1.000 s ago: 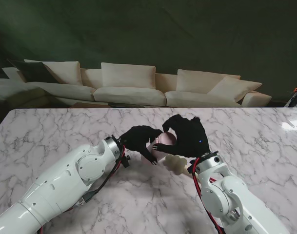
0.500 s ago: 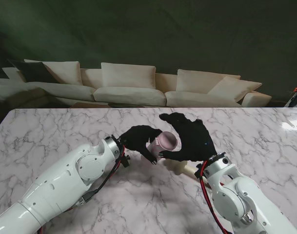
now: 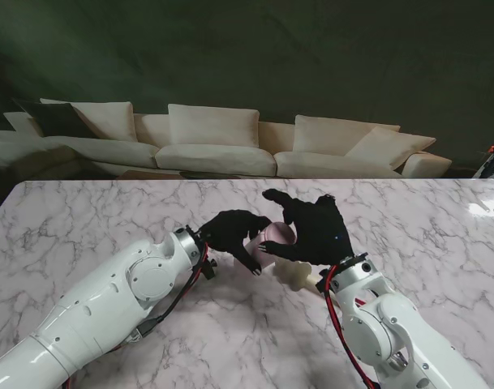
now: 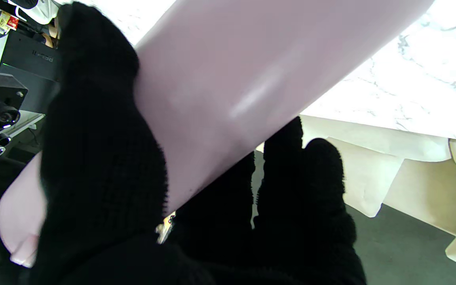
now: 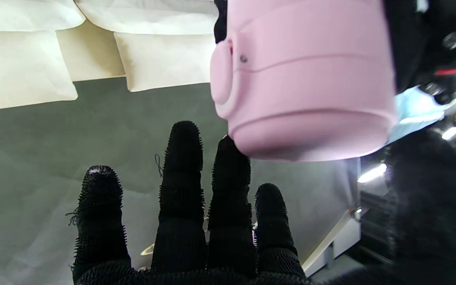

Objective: Clean the thermos with cup brush

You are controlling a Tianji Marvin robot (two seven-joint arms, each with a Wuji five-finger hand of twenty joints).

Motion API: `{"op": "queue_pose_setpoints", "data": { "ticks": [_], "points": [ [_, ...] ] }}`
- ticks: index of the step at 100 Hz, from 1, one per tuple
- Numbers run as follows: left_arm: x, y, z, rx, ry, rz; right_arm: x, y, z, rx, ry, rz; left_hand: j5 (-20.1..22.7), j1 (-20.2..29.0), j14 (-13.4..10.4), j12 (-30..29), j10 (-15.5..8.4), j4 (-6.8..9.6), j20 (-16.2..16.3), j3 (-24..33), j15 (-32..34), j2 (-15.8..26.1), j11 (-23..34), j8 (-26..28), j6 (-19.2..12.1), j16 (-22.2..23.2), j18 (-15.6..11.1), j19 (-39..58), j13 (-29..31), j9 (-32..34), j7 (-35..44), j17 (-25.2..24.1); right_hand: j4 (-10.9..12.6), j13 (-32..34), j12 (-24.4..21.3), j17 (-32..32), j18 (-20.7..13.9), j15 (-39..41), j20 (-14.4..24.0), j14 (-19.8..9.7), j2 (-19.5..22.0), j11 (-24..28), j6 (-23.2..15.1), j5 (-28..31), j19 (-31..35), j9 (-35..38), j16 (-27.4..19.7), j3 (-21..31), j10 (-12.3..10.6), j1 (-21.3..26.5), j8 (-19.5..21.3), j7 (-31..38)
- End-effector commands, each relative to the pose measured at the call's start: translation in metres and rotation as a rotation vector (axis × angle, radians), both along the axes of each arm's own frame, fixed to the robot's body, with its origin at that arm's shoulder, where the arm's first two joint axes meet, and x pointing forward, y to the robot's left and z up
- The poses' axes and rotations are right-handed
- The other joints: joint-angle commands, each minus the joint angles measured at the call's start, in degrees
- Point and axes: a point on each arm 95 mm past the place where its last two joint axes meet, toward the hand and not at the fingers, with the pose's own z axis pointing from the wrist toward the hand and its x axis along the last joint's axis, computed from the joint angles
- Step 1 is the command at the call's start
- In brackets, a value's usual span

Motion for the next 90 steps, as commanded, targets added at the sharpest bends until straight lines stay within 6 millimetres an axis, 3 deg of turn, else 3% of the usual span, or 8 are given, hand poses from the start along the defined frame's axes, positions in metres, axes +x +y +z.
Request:
{"op": "queue_pose_setpoints", "data": {
  "ticks": [1,7,14,21,26,30,39,90],
  "points": [
    [0.001,-0.003,0.005,-0.009,-0.005,-0.002,0.000,0.005,-0.006,0.046,0.033,-0.007,6.5,11.1,-2.7,2.2,-3.5,4.94,1.2,32.7,9.0,29.9,4.3,2.7,-8.1,2.8,-5.4,2.7,5.2,1.3,8.8,0.3,-1.7,1.6,0.9,-0.4,1.6,1.1,-1.0,-1.2,2.3,5.1,-0.6,0.4,-0.8,4.1,1.3,0.2,-3.8,-4.0,-2.2,1.7],
    [0.001,-0.004,0.005,-0.009,-0.004,-0.001,0.001,0.006,-0.007,0.062,0.032,-0.013,6.5,11.1,-2.7,2.2,-3.5,4.95,1.2,32.7,9.0,29.9,4.3,2.7,-8.1,2.8,-5.4,2.7,5.2,1.3,8.8,0.3,-1.7,-0.5,-1.4,-0.4,1.1,0.4,-1.0,-0.5,5.4,0.9,-0.4,-1.7,-0.4,-0.6,1.1,-0.6,-2.2,-9.2,-3.2,2.1],
    [0.001,-0.004,0.005,-0.011,-0.006,0.000,0.001,0.005,-0.007,0.074,0.034,-0.013,6.5,11.1,-2.6,2.3,-3.5,4.94,1.2,32.7,9.0,29.9,4.3,2.7,-8.1,2.8,-5.4,2.7,5.2,1.3,8.8,0.3,-1.2,-7.5,-6.4,-0.8,0.3,-2.7,-0.7,0.4,7.8,-8.6,-0.1,-6.7,0.5,-14.9,-0.2,-1.3,1.1,-12.5,-3.9,1.5],
    [0.001,-0.003,0.005,-0.017,-0.008,0.004,0.000,0.003,-0.006,0.077,0.016,-0.014,6.5,11.1,-2.7,2.2,-3.5,4.94,1.2,32.7,9.0,30.0,4.3,2.7,-8.1,2.8,-5.4,2.7,5.1,1.3,8.8,0.3,-0.6,-14.7,-13.7,-1.9,-0.9,-7.0,-0.7,1.1,10.0,-15.0,0.0,-7.2,0.7,-26.6,-3.5,-1.5,3.8,-14.3,-4.9,-5.9],
    [0.001,-0.003,0.005,-0.022,-0.011,0.011,-0.001,0.000,-0.004,0.084,-0.001,-0.016,6.4,11.1,-2.7,2.2,-3.6,4.93,1.2,32.7,8.9,30.0,4.3,2.7,-8.1,2.7,-5.4,2.7,5.1,1.2,8.8,0.3,-0.3,-18.2,-17.7,-3.0,-1.6,-9.6,-0.8,1.4,10.9,-17.7,-0.2,-7.3,0.5,-32.2,-5.6,-1.7,4.6,-14.7,-2.5,-10.7],
    [0.002,-0.003,0.005,-0.028,-0.013,0.017,-0.003,-0.003,-0.003,0.091,-0.013,-0.021,6.4,11.1,-2.7,2.2,-3.6,4.89,1.2,32.7,8.9,30.0,4.3,2.7,-8.1,2.7,-5.5,2.7,5.1,1.2,8.8,0.2,-0.1,-20.2,-19.4,-3.8,-2.4,-11.3,-0.7,1.7,11.3,-18.7,0.0,-6.3,0.1,-34.9,-7.0,-2.0,5.2,-14.5,5.3,-17.4],
    [0.002,-0.002,0.005,-0.046,-0.019,0.037,-0.007,-0.012,-0.001,0.108,-0.037,-0.031,6.2,11.2,-2.8,2.2,-3.6,4.86,1.1,32.6,8.7,30.1,4.3,2.6,-8.1,2.7,-5.5,2.4,4.8,1.0,8.7,0.0,0.1,-22.0,-21.4,-5.5,-3.7,-13.2,-1.0,1.5,11.9,-22.7,0.3,-6.1,-0.9,-35.2,-8.2,-2.4,5.5,-13.5,7.0,-19.8],
    [0.020,0.002,-0.014,-0.100,-0.032,0.158,-0.023,-0.055,-0.027,0.113,-0.046,-0.140,4.0,12.1,-2.8,-0.5,-3.8,4.76,0.5,28.5,5.5,32.0,2.3,0.3,-7.9,1.0,-5.8,0.4,2.9,-0.6,6.2,-1.4,0.4,-23.0,-21.3,-7.0,-5.8,-14.6,-1.3,0.6,12.8,-22.9,0.6,-5.9,-2.9,-35.1,-8.7,-4.4,5.5,-9.9,9.6,-20.6]
  ]
}}
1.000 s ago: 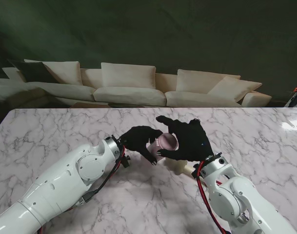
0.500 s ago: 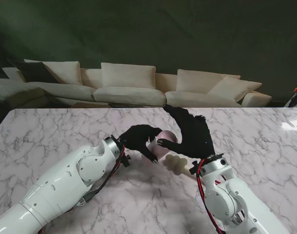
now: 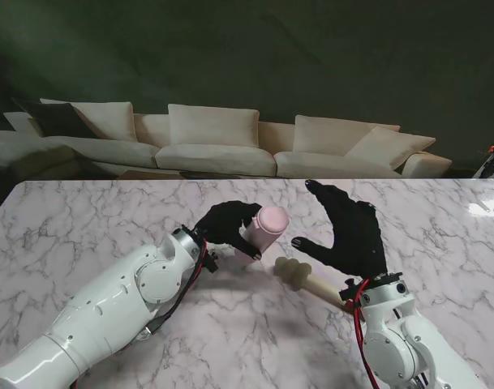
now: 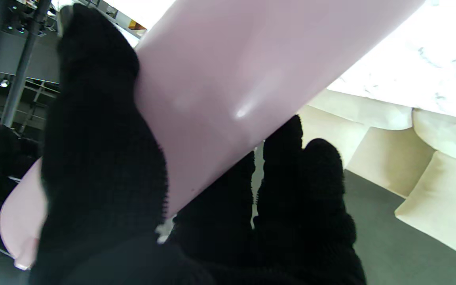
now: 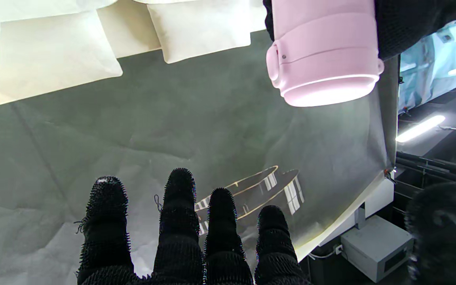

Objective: Clean the thermos with cup brush

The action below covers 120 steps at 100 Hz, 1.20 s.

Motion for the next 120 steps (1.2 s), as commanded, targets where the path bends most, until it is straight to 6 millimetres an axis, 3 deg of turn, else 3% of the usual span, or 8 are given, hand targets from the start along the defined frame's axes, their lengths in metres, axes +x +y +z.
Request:
{"op": "queue_pose_setpoints", "data": {
  "ticks": [1,38,47,120],
  "points": [
    [0.005,-0.005,-0.001,-0.003,0.008,0.010,-0.001,-0.005,-0.013,-0.012,0.027,-0.026,3.9,12.2,-2.9,-0.4,-3.9,4.81,0.4,28.2,5.0,32.0,2.2,1.4,-8.0,0.8,-5.8,0.2,3.0,-0.6,6.1,-1.2,0.6,-1.6,-0.3,-1.2,-2.2,-1.4,-0.4,-0.9,2.3,-1.6,0.6,-1.4,-1.3,-1.8,-0.7,-1.3,0.3,2.0,1.5,-1.3],
    [0.019,-0.003,-0.021,-0.053,0.047,0.102,0.002,-0.008,-0.021,-0.017,0.040,-0.049,3.8,12.8,-2.5,-1.5,-4.0,4.91,0.5,26.5,4.8,32.6,2.0,1.0,-8.1,0.6,-5.4,-0.2,2.5,-1.0,6.0,-1.8,0.7,-2.3,-0.5,-2.0,-2.8,-1.4,0.0,-1.2,2.7,-2.4,0.8,-1.1,-2.1,-1.7,-0.7,-2.7,0.3,3.0,2.0,-3.4],
    [0.020,-0.005,-0.024,-0.060,0.050,0.120,0.003,-0.007,-0.021,-0.020,0.043,-0.050,3.7,12.9,-2.4,-1.6,-4.0,5.00,0.5,26.4,4.8,32.7,2.1,0.9,-8.0,0.6,-5.4,-0.1,2.4,-1.1,6.1,-1.9,0.8,-2.4,-0.4,-2.1,-2.7,-1.5,0.4,-1.1,2.8,-2.3,0.7,-0.9,-2.3,-1.7,-0.7,-3.2,0.3,3.3,4.1,-3.3],
    [0.019,0.004,-0.054,-0.064,0.125,0.218,0.007,-0.015,-0.032,-0.035,0.070,-0.084,3.5,12.7,-1.0,-3.1,-3.9,5.65,1.0,24.3,4.2,33.2,0.6,-0.2,-8.0,0.4,-3.7,-0.6,0.7,-1.3,5.0,-3.9,0.8,-2.6,-0.5,-2.3,-3.4,-1.7,0.6,-1.1,2.9,-2.6,0.6,-1.0,-2.8,-1.7,-0.9,-3.4,0.4,3.5,5.2,-2.3]
  ]
}}
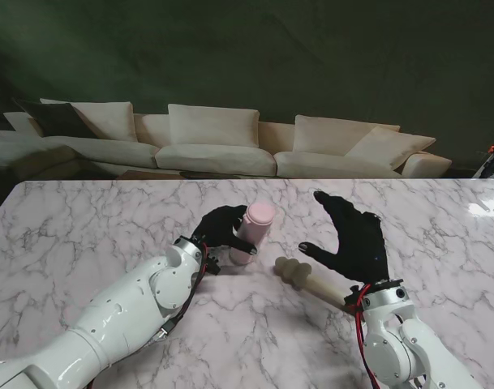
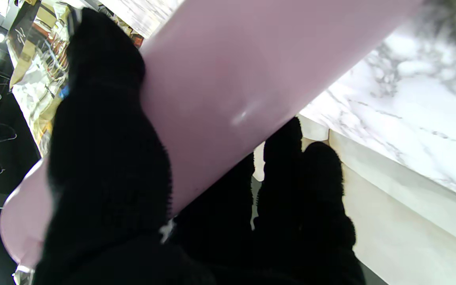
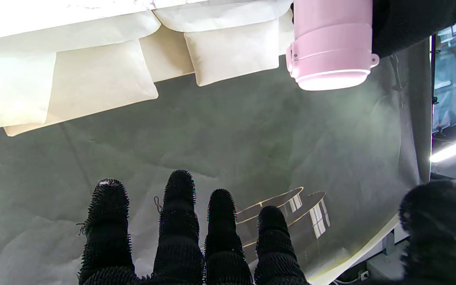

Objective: Clean the thermos with cup brush

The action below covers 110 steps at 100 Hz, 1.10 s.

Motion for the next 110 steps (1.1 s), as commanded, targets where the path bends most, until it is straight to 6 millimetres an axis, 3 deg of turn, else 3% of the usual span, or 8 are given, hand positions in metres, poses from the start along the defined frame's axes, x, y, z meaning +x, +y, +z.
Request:
{"op": "queue_pose_setpoints", "data": {
  "ticks": [1,44,68,71,90,99,103,110],
  "points": [
    [0.000,-0.005,-0.003,0.000,0.015,-0.003,0.000,-0.001,-0.002,-0.002,0.006,-0.009,4.0,11.8,-1.0,0.0,-4.0,5.66,1.0,24.3,4.2,32.2,1.5,1.7,-8.0,1.1,-3.7,-0.6,2.1,-0.6,6.6,-1.5,0.8,-2.0,-0.4,-1.4,-2.1,-1.4,0.6,-1.1,1.9,-1.3,0.6,-1.1,-1.2,-1.7,-0.8,-0.9,0.3,0.6,0.9,-0.2],
    [-0.005,0.005,-0.012,0.003,0.044,0.031,0.001,-0.001,-0.003,-0.001,0.009,-0.012,2.0,9.7,-0.1,0.0,-3.0,6.05,1.4,21.7,3.2,29.9,-1.0,1.5,-7.5,1.0,-2.7,-1.3,0.2,-0.9,5.9,-3.3,0.8,-2.1,-0.5,-1.7,-2.1,-1.4,0.7,-1.1,2.3,-1.4,0.6,-1.2,-1.5,-1.7,-0.7,-1.2,0.4,0.9,0.7,0.2],
    [-0.009,0.016,-0.017,0.050,0.071,0.031,0.002,0.000,-0.003,0.006,0.006,-0.010,0.6,9.2,0.7,1.7,-2.6,5.77,2.1,14.7,2.0,30.3,-4.6,1.0,-6.6,0.7,-1.5,-2.5,-1.6,-1.6,5.1,-4.8,0.8,-2.2,-0.6,-1.9,-2.1,-1.4,0.7,-1.0,2.5,-1.6,0.6,-1.2,-1.7,-1.8,-0.7,-1.4,0.4,1.0,0.6,0.3],
    [-0.009,0.017,-0.018,0.058,0.077,0.031,0.002,0.000,-0.003,0.006,0.006,-0.010,0.3,9.5,0.9,0.9,-2.2,6.32,2.3,12.5,1.5,30.6,-3.7,1.3,-6.3,0.7,-1.2,-2.8,-2.0,-2.6,4.2,-5.2,0.8,-2.2,-0.6,-1.9,-2.1,-1.4,0.7,-1.1,2.4,-1.6,0.7,-1.2,-1.7,-1.7,-0.7,-1.4,0.4,1.0,0.6,0.3],
    [-0.010,0.028,-0.022,0.098,0.108,0.039,0.002,-0.001,-0.004,0.009,0.008,-0.013,-2.4,8.3,1.7,-2.9,-0.6,6.17,2.3,8.8,-1.1,31.6,-0.6,1.7,-4.7,0.1,0.2,-4.9,-5.3,-8.3,0.7,-7.9,0.8,-2.4,-0.6,-2.0,-2.0,-1.5,0.7,-1.1,2.5,-1.8,0.6,-1.2,-1.8,-1.7,-0.8,-1.5,0.5,1.1,0.6,0.4],
    [-0.009,0.031,-0.023,0.102,0.117,0.046,0.001,0.000,-0.004,0.010,0.010,-0.011,-3.4,7.2,2.0,-7.4,-0.1,6.06,2.6,6.9,-2.1,32.2,1.6,2.2,-3.7,0.0,0.6,-5.8,-6.6,-11.5,-2.1,-8.8,0.8,-2.3,-0.7,-2.1,-2.1,-1.4,0.7,-1.0,2.6,-1.9,0.6,-1.2,-1.9,-1.7,-0.7,-1.6,0.5,1.1,0.5,0.5],
    [-0.009,0.032,-0.023,0.104,0.118,0.049,0.001,0.000,-0.004,0.008,0.010,-0.010,-3.6,6.2,2.1,-12.6,0.0,5.97,2.8,6.2,-2.4,32.2,2.7,2.4,-3.3,-0.1,0.7,-6.1,-7.0,-12.4,-3.4,-9.0,0.8,-2.3,-0.7,-2.1,-2.1,-1.4,0.8,-1.0,2.6,-1.9,0.7,-1.2,-1.9,-1.7,-0.7,-1.6,0.5,1.1,0.5,0.5],
    [-0.008,0.033,-0.023,0.106,0.123,0.051,0.001,0.001,-0.005,0.005,0.011,-0.007,-4.1,4.7,2.3,-13.3,0.3,5.68,2.7,5.4,-2.7,32.7,2.6,1.9,-2.7,-0.2,1.0,-6.4,-7.6,-13.1,-4.4,-9.6,0.8,-2.3,-0.7,-2.1,-2.1,-1.4,0.8,-1.0,2.6,-1.9,0.7,-1.2,-1.9,-1.7,-0.7,-1.6,0.5,1.2,0.5,0.6]
  ]
}}
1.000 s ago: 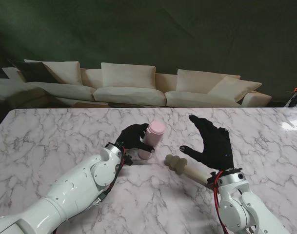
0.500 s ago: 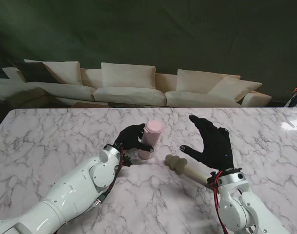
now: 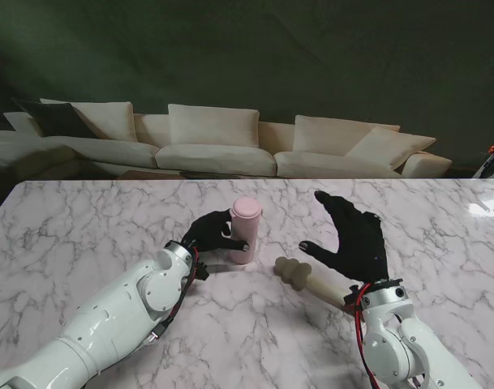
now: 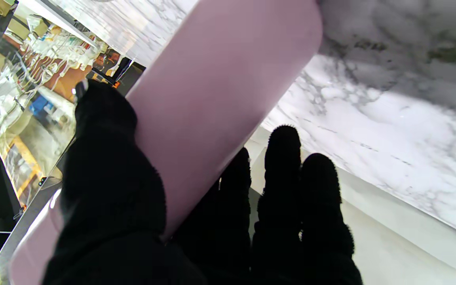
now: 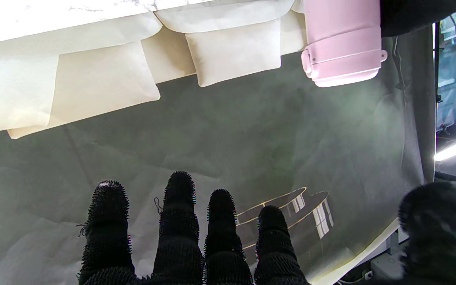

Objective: Clean the thermos with cup brush

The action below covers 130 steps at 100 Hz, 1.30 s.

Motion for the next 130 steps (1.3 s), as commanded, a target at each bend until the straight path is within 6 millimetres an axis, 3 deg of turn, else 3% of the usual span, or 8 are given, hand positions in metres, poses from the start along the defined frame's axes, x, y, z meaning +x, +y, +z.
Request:
{"op": "queue_pose_setpoints", "data": {
  "ticks": [1,17,50,55,75,81,102,130],
  "points": [
    [-0.0030,0.0095,-0.0146,0.037,0.046,0.010,-0.0010,0.0010,-0.0028,-0.004,0.006,-0.001,4.9,7.5,1.0,-1.4,0.2,5.75,1.4,9.2,-1.1,14.5,0.7,0.5,-4.0,-0.4,0.0,-1.3,-1.9,-2.7,2.1,-1.6,0.8,-1.7,-0.6,-1.3,-2.0,-1.3,0.7,-1.0,2.0,-1.7,0.6,-1.2,-1.2,-1.7,-0.7,-1.0,0.5,1.1,0.5,0.6],
    [-0.0026,0.0114,-0.0139,0.052,0.050,0.006,-0.0011,0.0010,-0.0031,-0.001,0.004,0.002,4.3,0.0,1.4,-3.0,1.6,5.11,1.2,7.0,-2.5,18.1,-1.5,-2.6,-2.0,-0.7,0.4,-2.6,-4.2,-6.7,-5.1,-2.9,0.8,-2.6,-0.9,-1.4,-2.1,-1.7,0.8,-1.1,2.3,-2.4,0.5,-1.2,-1.2,-2.0,-0.9,-1.2,0.6,0.7,0.4,0.7],
    [-0.0015,0.0149,-0.0124,0.064,0.053,-0.010,-0.0021,0.0009,-0.0034,0.001,0.003,0.001,1.4,-6.3,1.6,-4.0,1.9,4.28,1.5,6.1,-3.7,16.4,-3.3,-4.7,-2.7,-0.9,0.7,-3.5,-6.5,-10.0,-9.1,-4.4,0.9,-2.9,-1.5,-1.8,-2.0,-1.8,0.8,-1.0,2.2,-3.8,0.5,-1.3,-1.4,-1.7,-0.9,-1.0,0.7,0.6,0.4,1.2],
    [-0.0013,0.0151,-0.0122,0.067,0.054,-0.015,-0.0022,0.0010,-0.0034,0.002,0.004,0.000,1.2,-7.3,3.1,-4.1,1.9,4.17,1.6,6.1,-3.8,16.2,-3.4,-4.8,-2.7,-0.9,0.8,-3.6,-7.2,-10.0,-9.4,-4.6,0.9,-2.9,-1.5,-1.8,-2.0,-1.8,0.8,-1.0,2.1,-3.8,0.5,-1.3,-1.4,-1.8,-0.9,-1.0,0.7,0.7,0.4,1.2],
    [0.0009,0.0155,-0.0109,0.067,0.054,-0.025,-0.0016,0.0017,-0.0030,0.004,0.006,-0.001,-2.3,-12.2,2.9,-4.7,1.7,3.48,2.1,6.4,-4.3,15.0,-4.6,-6.4,-2.8,-0.7,0.7,-4.2,-8.4,-12.3,-13.7,-5.2,0.9,-3.1,-1.7,-2.0,-1.8,-1.9,0.8,-1.0,2.3,-4.3,0.5,-1.4,-1.7,-1.8,-0.9,-1.0,0.8,0.6,0.3,1.4],
    [0.0018,0.0161,-0.0111,0.080,0.052,-0.033,-0.0015,0.0018,-0.0030,0.004,0.006,-0.001,-6.3,-13.6,2.8,-5.1,1.8,3.28,2.2,6.0,-4.9,15.0,-5.9,-7.2,-2.5,-0.9,0.5,-4.4,-9.8,-15.4,-15.9,-5.7,0.9,-3.1,-1.7,-2.1,-1.8,-1.9,0.7,-0.9,2.3,-4.4,0.5,-1.4,-1.8,-1.7,-0.9,-1.0,0.7,0.6,0.2,1.4],
    [0.0023,0.0165,-0.0116,0.091,0.061,-0.054,-0.0015,0.0014,-0.0033,0.002,0.007,-0.006,-12.9,-17.9,2.4,-6.6,1.3,2.90,2.6,6.0,-6.8,13.6,-7.8,-11.8,-2.6,-1.3,0.2,-5.8,-13.0,-20.2,-22.4,-7.5,0.9,-3.6,-2.0,-2.4,-1.8,-2.0,0.7,-0.8,2.4,-5.1,0.5,-1.4,-2.0,-1.8,-0.9,-1.1,1.1,0.5,0.2,1.7],
    [0.0020,0.0179,-0.0106,0.092,0.082,-0.063,-0.0013,0.0010,-0.0026,0.002,0.007,-0.011,-14.9,-21.2,2.8,-7.0,1.4,2.68,3.4,5.9,-8.2,12.6,-8.4,-15.0,-0.8,-1.7,0.8,-7.0,-14.1,-20.9,-24.7,-8.5,0.9,-3.9,-2.3,-2.8,-1.7,-2.0,0.6,-0.8,2.2,-6.1,0.6,-1.4,-2.3,-1.8,-0.9,-1.0,1.1,0.6,0.1,2.1]
  ]
}}
